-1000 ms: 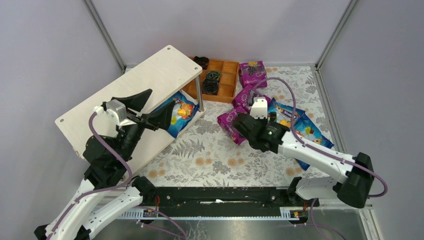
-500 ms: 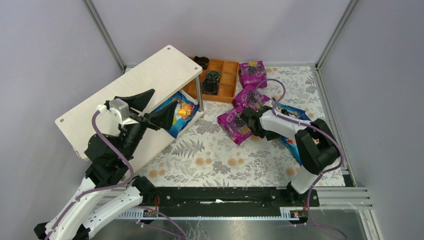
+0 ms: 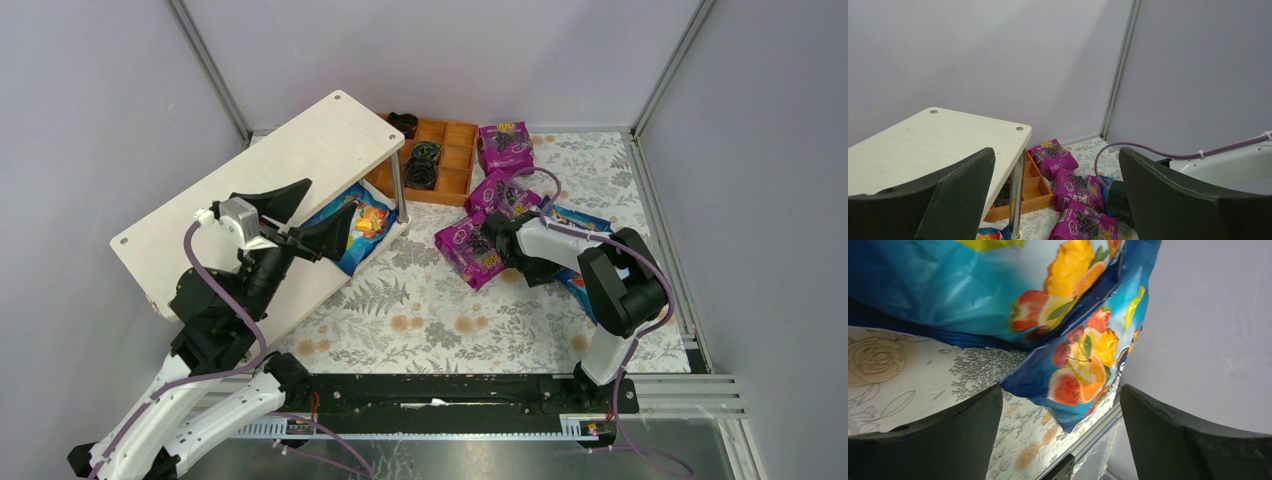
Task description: Place and organize the candy bags onto the shelf
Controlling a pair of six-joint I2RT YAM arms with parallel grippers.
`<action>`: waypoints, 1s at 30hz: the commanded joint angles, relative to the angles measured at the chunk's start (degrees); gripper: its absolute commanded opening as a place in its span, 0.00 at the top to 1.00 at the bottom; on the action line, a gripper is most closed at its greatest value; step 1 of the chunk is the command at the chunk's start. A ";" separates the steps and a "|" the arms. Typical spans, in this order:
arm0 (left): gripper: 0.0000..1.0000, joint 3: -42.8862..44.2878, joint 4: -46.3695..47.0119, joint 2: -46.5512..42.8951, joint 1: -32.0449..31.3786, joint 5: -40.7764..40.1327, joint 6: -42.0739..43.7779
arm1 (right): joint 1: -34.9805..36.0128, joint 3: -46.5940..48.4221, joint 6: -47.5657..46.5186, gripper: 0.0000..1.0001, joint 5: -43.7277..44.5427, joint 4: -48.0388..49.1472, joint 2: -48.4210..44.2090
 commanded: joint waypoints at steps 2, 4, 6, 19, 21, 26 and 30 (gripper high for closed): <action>0.01 0.35 1.94 0.08 -0.28 0.07 -0.61 | -0.08 2.28 -2.88 0.06 -4.30 2.27 1.12; 0.01 0.35 2.00 0.13 -0.34 0.14 -0.61 | -0.14 2.92 -2.06 0.09 -3.54 1.64 1.73; 0.01 0.35 1.94 0.20 -0.39 0.18 -0.70 | -0.13 3.07 -1.66 0.14 -3.38 1.65 2.29; 0.01 0.47 1.94 0.77 -0.47 0.76 -0.93 | -3.60 2.81 -1.39 0.51 -1.11 2.51 3.94; 0.01 0.41 1.94 0.83 -0.45 0.86 -0.88 | -3.58 2.81 -1.50 0.67 -2.07 3.06 3.92; 0.01 0.35 1.95 1.04 -0.45 0.90 -0.87 | -3.58 1.94 0.64 0.96 -2.43 3.39 -0.40; 0.01 0.43 1.87 1.40 -0.43 1.34 -1.09 | -3.58 0.94 1.17 1.00 -4.09 4.30 -9.59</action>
